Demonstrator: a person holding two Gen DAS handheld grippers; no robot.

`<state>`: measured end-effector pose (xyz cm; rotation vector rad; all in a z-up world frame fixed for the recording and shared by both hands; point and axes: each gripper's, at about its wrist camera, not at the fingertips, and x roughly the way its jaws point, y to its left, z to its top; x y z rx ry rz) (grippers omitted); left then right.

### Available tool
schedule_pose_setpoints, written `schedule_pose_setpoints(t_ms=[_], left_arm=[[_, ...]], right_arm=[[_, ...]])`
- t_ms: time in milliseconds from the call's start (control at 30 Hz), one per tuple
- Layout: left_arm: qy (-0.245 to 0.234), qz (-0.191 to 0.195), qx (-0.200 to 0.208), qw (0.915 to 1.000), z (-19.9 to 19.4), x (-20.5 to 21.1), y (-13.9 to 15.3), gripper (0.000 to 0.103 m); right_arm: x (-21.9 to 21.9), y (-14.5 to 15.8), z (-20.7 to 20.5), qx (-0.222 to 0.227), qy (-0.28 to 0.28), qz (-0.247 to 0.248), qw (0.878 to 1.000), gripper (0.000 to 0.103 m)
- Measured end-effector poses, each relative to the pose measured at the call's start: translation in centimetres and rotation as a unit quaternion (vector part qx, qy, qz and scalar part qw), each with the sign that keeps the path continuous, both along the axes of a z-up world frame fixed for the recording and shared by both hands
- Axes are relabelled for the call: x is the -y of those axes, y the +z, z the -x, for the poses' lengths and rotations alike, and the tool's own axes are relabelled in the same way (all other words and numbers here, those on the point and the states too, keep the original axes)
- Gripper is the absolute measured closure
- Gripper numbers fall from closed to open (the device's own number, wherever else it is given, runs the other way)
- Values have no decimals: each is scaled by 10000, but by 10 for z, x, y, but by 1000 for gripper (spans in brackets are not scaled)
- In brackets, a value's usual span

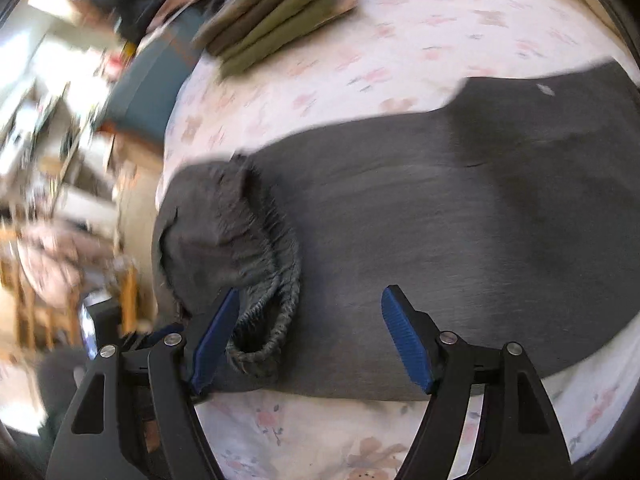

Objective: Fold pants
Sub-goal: 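Fold the waistband over onto the legs with the left tool and release, then grasp the leg hem with the right tool and fold it toward the waistband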

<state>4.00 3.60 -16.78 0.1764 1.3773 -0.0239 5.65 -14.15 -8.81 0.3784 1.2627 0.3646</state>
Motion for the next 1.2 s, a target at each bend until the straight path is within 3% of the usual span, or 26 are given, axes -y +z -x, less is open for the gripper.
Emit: schedule_pose_setpoints(t_ms=[133,233,367,433,500,567,600,667,867,1000,1133,1200], left_arm=[[20,165,116,9998,-7,-3,14,24],[204,329,576,9976,-5,-10,39,24],[17,568,1348,9892,-2,1,70,23],[48,655,1400,9880,-9,9,70,23],[143,717,1239,9896,-13,26,60,23],[172,691,1008,9923,-18,38,42,23],[181,609,857,9943,-20,49,25,23],[203,519,648,9963,-29,59,7,23],[411,685,307,9963,-41,55,0,23],[375,719,368,9960,-44,48,-1,23],[339,798,362,9956,-38,38,2,22],[298,843,374,9953,-37,34,1,22]], right_arm=[[-41,-32,11,-291,637,535,9961,35],[-40,-54,14,-577,644,1267,9882,35],[-5,-39,16,-673,55,539,9963,34],[24,-19,26,-415,-570,112,9975,32],[53,-11,41,-388,-1234,-483,9904,29],[74,-16,60,-579,-1925,-900,9754,25],[85,-22,74,-704,-2347,-1228,9617,24],[90,-36,97,-874,-2776,-1536,9443,24],[156,-68,97,-1041,-4109,-1167,8982,24],[209,-57,84,-501,-4763,-738,8748,26],[290,-50,75,-411,-5740,-666,8151,25],[315,-43,64,-379,-5863,-475,8078,23]])
